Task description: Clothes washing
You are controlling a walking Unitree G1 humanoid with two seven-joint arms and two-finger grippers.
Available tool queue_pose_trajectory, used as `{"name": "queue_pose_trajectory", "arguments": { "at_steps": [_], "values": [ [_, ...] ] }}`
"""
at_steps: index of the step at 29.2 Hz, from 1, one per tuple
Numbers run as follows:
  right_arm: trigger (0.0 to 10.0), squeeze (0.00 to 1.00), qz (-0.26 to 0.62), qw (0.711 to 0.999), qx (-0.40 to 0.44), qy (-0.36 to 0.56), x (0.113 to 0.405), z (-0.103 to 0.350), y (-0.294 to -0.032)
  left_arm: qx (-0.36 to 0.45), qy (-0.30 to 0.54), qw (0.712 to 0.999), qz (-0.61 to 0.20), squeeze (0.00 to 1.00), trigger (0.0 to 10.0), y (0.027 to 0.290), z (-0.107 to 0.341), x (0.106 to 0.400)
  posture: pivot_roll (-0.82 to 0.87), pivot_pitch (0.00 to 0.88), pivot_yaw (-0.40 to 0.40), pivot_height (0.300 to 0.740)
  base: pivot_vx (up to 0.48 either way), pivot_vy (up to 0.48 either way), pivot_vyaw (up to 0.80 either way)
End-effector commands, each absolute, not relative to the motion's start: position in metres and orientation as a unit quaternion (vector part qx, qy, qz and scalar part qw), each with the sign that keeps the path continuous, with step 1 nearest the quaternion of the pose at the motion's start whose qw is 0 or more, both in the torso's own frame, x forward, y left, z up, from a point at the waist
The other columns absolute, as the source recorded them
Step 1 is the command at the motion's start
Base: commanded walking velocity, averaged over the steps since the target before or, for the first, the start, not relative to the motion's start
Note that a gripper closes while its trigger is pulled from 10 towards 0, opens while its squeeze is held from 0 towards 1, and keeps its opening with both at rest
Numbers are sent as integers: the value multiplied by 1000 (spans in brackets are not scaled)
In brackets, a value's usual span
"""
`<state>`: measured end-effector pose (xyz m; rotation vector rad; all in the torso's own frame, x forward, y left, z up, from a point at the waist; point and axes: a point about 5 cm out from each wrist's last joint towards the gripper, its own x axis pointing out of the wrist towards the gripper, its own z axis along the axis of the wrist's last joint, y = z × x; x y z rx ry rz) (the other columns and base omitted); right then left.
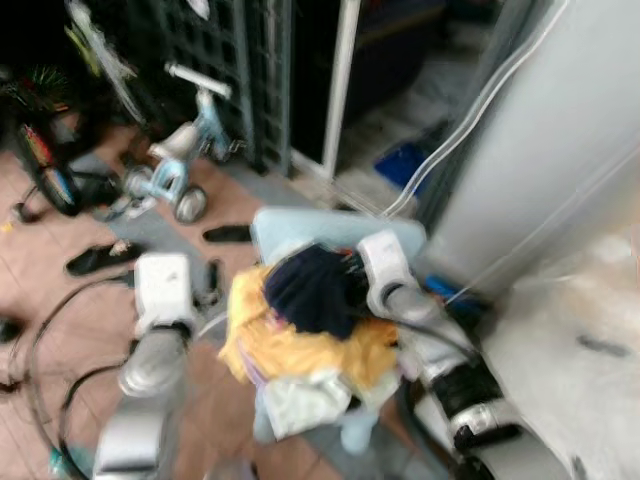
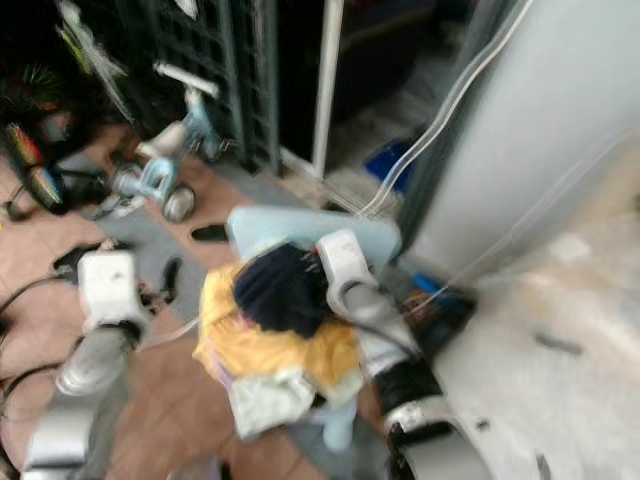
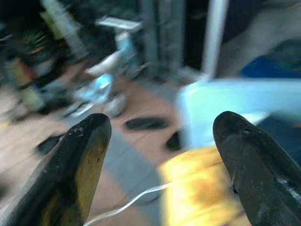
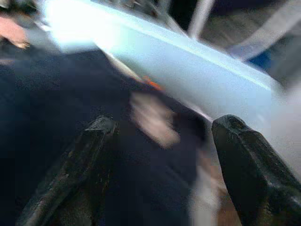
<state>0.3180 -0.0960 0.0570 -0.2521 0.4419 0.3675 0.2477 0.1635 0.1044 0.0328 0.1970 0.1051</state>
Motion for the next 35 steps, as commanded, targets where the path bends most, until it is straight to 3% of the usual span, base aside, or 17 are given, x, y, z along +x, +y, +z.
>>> {"name": "queue_pose_trajectory", "arguments": {
  "at_steps": [1, 4, 7, 10, 16, 24, 25, 26, 35],
  "values": [
    [10000, 0, 189, 945, -129, 232, 316, 54, -98, 23, 109, 992, 51, 0, 10000, 164, 100, 243, 46, 10, -32, 740, 0, 0, 0],
    [10000, 0, 228, 937, -114, 239, 312, 52, -94, 22, 110, 992, 52, 0, 10000, 164, 100, 242, 54, 14, -33, 740, 0, 0, 0],
    [10000, 0, 196, 962, -80, 175, 328, 79, -105, 21, 113, 992, 56, 0, 10000, 167, 100, 240, 55, 17, -35, 740, 0, 0, 0],
    [10000, 0, 202, 965, -66, 152, 331, 88, -106, 21, 116, 991, 59, 0, 10000, 168, 99, 240, 53, 17, -34, 740, 0, 0, 0],
    [10000, 0, 277, 951, -27, 134, 327, 97, -88, 24, 118, 991, 60, 0, 10000, 167, 99, 239, 59, 15, -34, 740, 0, 0, 0],
    [10000, 0, 278, 930, -102, 217, 317, 62, -68, 24, 125, 990, 64, 0, 10000, 170, 98, 235, 76, 19, -41, 740, 0, 0, 0],
    [2392, 0, 271, 932, -105, 218, 317, 59, -64, 21, 127, 990, 59, 0, 10000, 169, 98, 235, 84, 17, -44, 740, 0, 0, 0],
    [0, 0, 262, 933, -112, 222, 317, 55, -60, 17, 126, 991, 53, 0, 10000, 167, 99, 235, 90, 15, -46, 740, 0, 0, 0],
    [0, 0, 234, 937, -111, 235, 318, 47, -51, 18, 119, 992, 45, 0, 10000, 164, 101, 241, 86, 5, -55, 740, 0, 0, 0]
  ]
}}
